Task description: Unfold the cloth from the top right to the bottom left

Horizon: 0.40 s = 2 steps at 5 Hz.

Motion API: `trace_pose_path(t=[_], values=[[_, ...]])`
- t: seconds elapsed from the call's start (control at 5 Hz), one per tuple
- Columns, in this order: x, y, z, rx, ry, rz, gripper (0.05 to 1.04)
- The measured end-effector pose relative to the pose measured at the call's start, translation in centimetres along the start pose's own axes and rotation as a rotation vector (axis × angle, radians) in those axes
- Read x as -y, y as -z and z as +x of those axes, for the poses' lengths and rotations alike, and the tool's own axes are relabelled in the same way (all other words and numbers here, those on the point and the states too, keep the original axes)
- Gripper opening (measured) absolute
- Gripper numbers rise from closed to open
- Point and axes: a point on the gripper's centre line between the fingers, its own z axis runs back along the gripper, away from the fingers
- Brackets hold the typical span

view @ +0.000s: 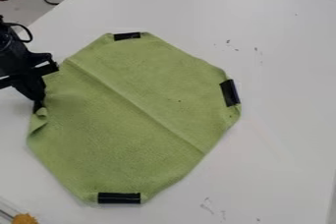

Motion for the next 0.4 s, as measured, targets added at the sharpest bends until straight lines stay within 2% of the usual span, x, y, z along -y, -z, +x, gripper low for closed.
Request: trace_pose_path(t=[0.2, 0.4], values=[[-0.59, -0.05, -0.08, -0.010, 0.036, 0.040, 0.089], [-1.40, -0.33, -0.27, -0.044, 0.058, 0.093, 0.256]])
